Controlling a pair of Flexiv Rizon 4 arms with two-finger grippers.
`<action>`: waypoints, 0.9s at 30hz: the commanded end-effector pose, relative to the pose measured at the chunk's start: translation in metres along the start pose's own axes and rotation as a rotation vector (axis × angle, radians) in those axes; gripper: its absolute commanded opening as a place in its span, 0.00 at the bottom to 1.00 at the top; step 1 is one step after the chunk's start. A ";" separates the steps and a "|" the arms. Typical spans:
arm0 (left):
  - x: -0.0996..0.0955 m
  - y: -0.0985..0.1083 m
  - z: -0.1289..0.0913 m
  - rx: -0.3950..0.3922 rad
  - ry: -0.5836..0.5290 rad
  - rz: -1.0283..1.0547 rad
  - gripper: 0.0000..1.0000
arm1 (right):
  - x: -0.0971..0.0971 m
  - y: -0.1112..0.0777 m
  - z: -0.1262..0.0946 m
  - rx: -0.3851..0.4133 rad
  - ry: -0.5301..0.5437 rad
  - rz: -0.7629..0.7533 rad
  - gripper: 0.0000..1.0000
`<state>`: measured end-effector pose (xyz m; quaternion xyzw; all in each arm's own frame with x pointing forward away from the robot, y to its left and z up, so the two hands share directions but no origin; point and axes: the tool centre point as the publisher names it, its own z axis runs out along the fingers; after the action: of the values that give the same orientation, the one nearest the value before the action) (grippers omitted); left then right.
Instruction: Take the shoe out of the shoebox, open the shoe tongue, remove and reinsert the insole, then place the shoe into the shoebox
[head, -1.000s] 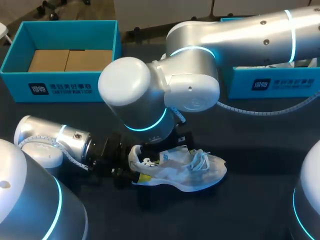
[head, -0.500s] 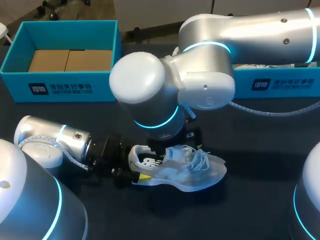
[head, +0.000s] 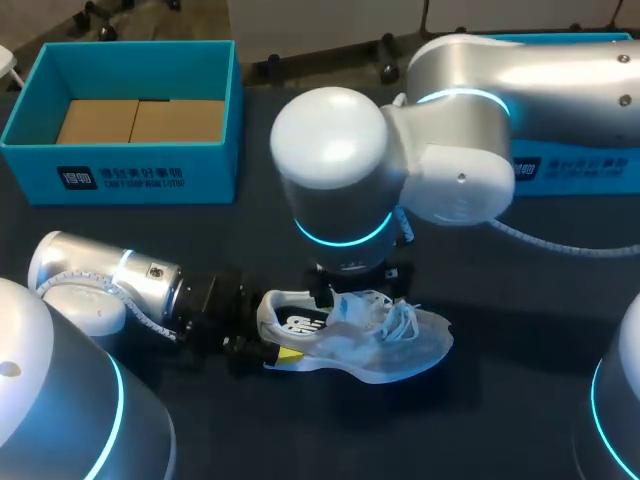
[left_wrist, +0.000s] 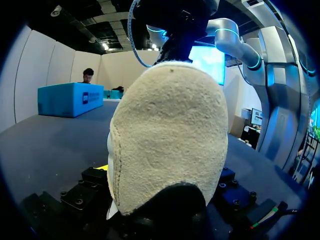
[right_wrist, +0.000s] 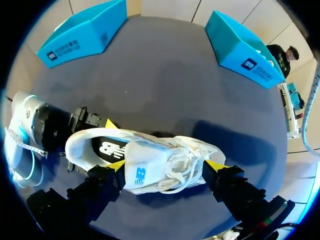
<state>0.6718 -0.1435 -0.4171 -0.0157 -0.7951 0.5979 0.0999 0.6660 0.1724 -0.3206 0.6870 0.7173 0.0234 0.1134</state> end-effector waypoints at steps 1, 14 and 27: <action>0.001 0.001 0.000 0.000 -0.001 0.001 0.00 | -0.003 -0.008 -0.004 -0.026 0.023 0.529 0.89; 0.001 0.001 0.000 0.000 -0.001 0.001 0.00 | -0.003 -0.006 -0.019 -0.055 0.080 0.566 0.00; 0.001 0.001 0.000 0.000 -0.001 0.001 0.00 | -0.035 -0.004 -0.019 -0.026 0.201 0.519 0.00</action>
<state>0.6718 -0.1435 -0.4171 -0.0157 -0.7951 0.5979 0.0999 0.6648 0.1580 -0.3008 0.7232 0.6807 0.0833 0.0813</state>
